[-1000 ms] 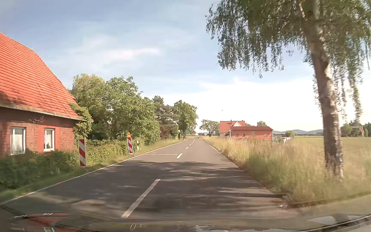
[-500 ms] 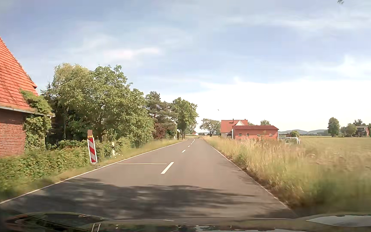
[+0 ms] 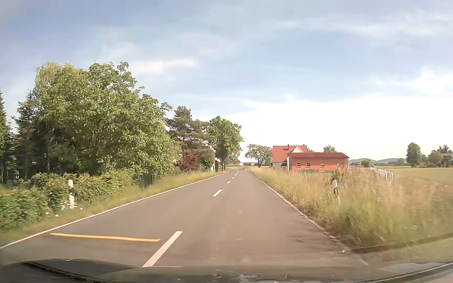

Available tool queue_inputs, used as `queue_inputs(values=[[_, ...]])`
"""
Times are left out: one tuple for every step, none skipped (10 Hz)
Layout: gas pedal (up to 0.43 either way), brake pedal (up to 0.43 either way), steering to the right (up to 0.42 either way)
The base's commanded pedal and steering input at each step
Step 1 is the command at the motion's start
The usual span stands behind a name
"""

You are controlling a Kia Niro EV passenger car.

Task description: Follow the waypoints while adhering to traffic rules and regulations

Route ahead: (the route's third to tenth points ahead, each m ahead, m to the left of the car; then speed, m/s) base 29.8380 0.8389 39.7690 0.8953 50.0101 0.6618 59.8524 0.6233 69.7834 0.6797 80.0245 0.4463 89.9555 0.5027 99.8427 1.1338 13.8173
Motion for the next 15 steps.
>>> queue_inputs(values=[[0.189, 0.0, -0.003], [0.189, 0.0, -0.003], [0.189, 0.0, -0.002], [0.189, 0.0, -0.002], [0.189, 0.0, -0.002], [0.189, 0.0, -0.002], [0.189, 0.0, -0.002], [0.189, 0.0, -0.002], [0.189, 0.0, -0.002], [0.189, 0.0, -0.001], [0.189, 0.0, -0.001], [0.189, 0.0, 0.0], [0.189, 0.0, 0.0], [0.189, 0.0, 0.0], [0.189, 0.0, 0.0]])
